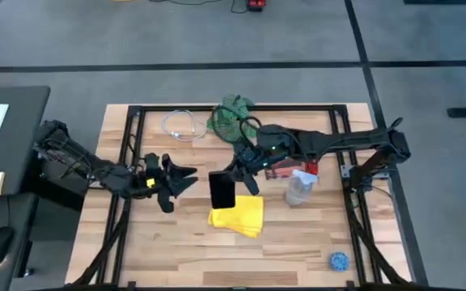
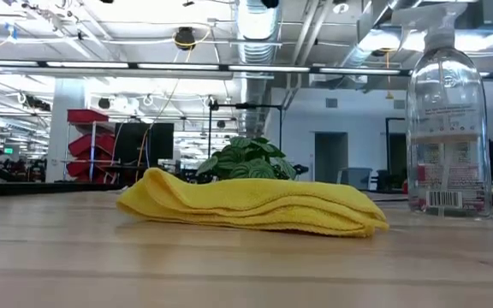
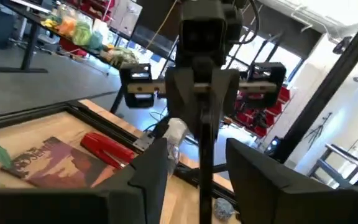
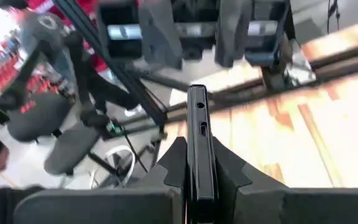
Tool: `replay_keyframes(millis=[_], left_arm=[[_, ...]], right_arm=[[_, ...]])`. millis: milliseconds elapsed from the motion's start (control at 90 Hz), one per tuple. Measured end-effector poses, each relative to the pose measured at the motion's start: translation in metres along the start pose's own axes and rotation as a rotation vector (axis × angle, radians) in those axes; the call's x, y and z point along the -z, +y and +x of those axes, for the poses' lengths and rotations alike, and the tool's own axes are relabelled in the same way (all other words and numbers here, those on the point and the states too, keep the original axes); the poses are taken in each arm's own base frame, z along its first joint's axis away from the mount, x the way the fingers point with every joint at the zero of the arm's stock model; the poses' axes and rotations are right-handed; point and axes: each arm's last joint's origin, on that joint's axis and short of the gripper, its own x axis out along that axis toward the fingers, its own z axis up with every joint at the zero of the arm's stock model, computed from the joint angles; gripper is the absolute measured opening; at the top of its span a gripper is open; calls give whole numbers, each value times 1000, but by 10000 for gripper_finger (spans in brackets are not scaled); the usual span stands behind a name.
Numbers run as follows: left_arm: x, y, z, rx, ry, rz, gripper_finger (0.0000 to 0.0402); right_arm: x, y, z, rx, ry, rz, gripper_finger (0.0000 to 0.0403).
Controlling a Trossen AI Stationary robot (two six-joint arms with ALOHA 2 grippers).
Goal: Apply microfiber cloth
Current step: Wipe the front of the black cellphone with the yellow microfiber cloth
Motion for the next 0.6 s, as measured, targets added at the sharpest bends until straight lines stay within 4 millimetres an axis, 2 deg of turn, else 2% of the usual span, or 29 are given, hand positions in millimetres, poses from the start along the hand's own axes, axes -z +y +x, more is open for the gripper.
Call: replay_keyframes(millis=[267,600], left_arm=[[11,4,20,51,41,-48,217],[21,11,40,73,69,-73,207]], right_arm=[[0,-1,2,0,1,0,20],[1,-1,2,3,7,-9,20]])
